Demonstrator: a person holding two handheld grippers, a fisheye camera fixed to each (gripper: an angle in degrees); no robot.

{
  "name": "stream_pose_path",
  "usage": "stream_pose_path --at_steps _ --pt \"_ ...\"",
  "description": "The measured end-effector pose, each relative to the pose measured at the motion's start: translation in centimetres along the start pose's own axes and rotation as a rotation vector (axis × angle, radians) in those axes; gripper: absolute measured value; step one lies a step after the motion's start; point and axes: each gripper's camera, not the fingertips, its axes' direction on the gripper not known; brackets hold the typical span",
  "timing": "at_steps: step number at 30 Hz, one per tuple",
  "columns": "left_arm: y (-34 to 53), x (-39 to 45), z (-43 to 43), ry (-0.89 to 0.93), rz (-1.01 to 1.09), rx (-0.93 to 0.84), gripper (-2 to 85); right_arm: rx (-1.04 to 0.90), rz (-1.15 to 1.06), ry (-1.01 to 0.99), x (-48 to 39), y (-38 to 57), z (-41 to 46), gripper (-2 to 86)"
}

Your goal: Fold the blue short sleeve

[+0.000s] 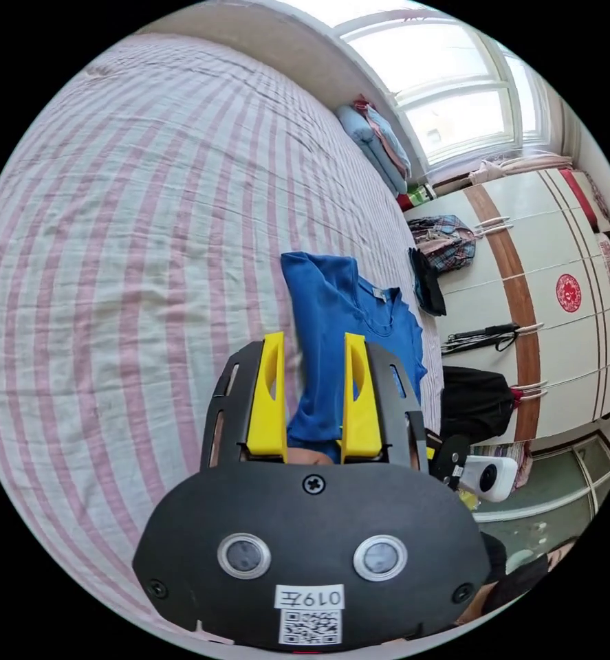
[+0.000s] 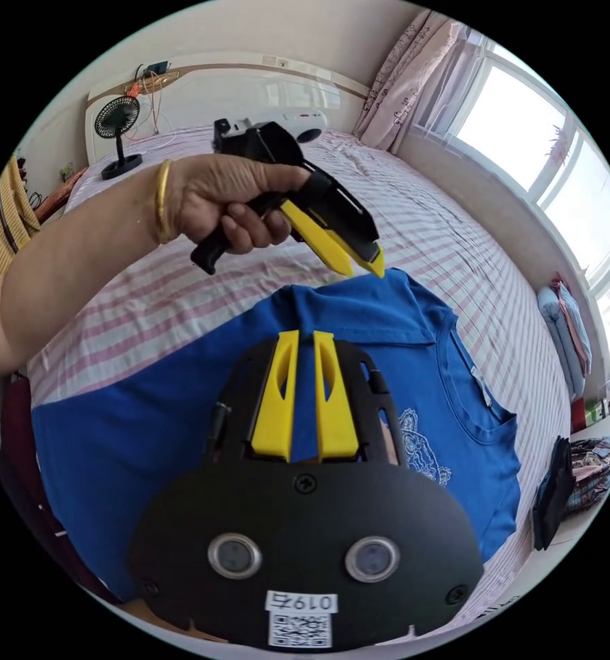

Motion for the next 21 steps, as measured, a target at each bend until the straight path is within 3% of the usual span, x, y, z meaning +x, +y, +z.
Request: stream_pose_path --at_steps 10,21 --pt "-4.7 -10.6 10.2 0.312 -0.178 0.02 7.9 0.01 -0.031 0.018 -1.9 1.9 -0.3 2.9" --pt "-9.2 -10.6 14.8 0.084 -0.02 -0.085 2.2 0.014 -0.021 -0.012 -2.3 3.7 -1.0 -0.7"
